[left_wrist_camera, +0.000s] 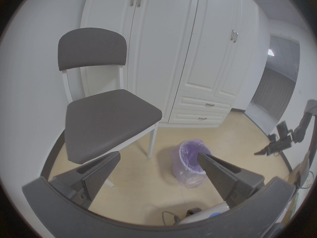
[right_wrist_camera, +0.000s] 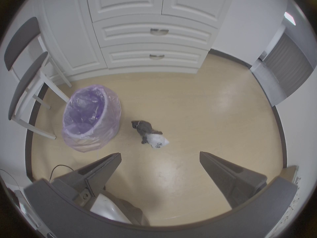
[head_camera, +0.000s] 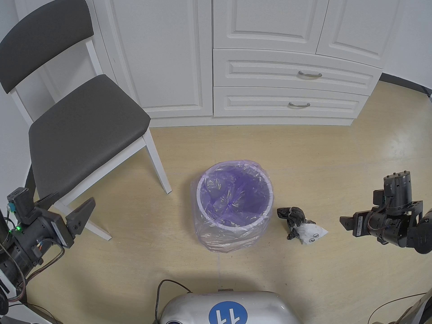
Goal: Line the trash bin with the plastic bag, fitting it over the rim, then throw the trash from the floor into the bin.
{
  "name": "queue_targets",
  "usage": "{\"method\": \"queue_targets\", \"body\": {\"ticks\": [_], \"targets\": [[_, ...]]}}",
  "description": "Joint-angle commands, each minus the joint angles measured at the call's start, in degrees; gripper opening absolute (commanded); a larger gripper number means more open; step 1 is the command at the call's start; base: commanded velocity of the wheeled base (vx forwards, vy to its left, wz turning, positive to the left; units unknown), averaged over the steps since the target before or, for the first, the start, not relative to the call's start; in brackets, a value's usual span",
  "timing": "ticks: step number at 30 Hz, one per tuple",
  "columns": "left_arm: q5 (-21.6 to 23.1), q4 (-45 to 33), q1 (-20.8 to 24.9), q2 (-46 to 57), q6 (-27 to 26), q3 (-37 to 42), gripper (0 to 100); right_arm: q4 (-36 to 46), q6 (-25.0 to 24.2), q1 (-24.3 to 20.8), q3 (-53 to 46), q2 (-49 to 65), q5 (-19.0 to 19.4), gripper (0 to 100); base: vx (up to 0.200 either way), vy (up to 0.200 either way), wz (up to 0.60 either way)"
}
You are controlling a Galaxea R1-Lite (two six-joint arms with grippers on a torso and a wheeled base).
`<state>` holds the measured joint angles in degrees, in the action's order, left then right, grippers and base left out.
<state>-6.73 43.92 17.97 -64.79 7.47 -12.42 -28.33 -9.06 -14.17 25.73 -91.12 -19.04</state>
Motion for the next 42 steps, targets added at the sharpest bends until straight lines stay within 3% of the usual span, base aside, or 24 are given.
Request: {"method": "queue_targets", "body": {"ticks": [1,4,10,15,19,23,24,27,37,41,42], "targets": [[0.0,-11.9,-0.9,14.6,-4.6,-4.5,100,-5.9,0.7,-5.1,-5.5,11.3,-2.6,100,0.0,0.0,0.0],[0.0,-16.2,-0.9,15.7,-4.6,-7.2,100,-5.7,2.5,-5.7,-5.9,15.5,-2.1,100,0.0,0.0,0.0],[0.2,-14.6,-1.0,13.7,-4.9,-7.7,100,-8.3,5.6,-5.6,-8.6,18.2,-0.6,100,0.0,0.0,0.0],[0.2,-11.8,-3.7,9.9,-6.5,-7.9,100,-18.2,5.9,-4.6,-12.1,18.2,8.8,100,0.0,0.0,0.0],[0.2,-7.5,-6.3,4.8,-9.7,-7.6,100,-21.8,8.5,-1.0,-12.8,15.8,11.7,100,0.0,0.0,0.0],[0.1,-3.1,-8.4,-1.8,-9.9,-6.8,100,-23.7,10.6,1.4,-7.8,12.7,19.3,100,0.0,0.0,0.0],[0.1,-0.9,-9.4,-4.6,-9.7,-6.1,100,-23.8,10.1,2.0,-4.1,10.4,24.1,100,0.0,0.0,0.0],[0.1,2.2,-11.1,-8.3,-9.5,-5.6,100,-23.6,9.4,4.2,0.6,6.2,28.0,100,0.0,0.0,0.0],[0.1,13.3,-12.3,-17.6,-9.8,-1.9,100,-24.0,11.3,8.6,1.6,0.5,27.4,100,0.0,0.0,0.0],[0.3,16.0,-12.0,-19.2,-9.9,-0.7,100,-24.0,14.9,10.0,2.0,1.0,24.9,100,0.0,0.0,0.0],[0.3,17.1,-11.7,-19.6,-9.9,-0.2,100,-24.0,15.7,10.1,1.9,1.1,22.5,100,0.0,0.0,0.0]]}}
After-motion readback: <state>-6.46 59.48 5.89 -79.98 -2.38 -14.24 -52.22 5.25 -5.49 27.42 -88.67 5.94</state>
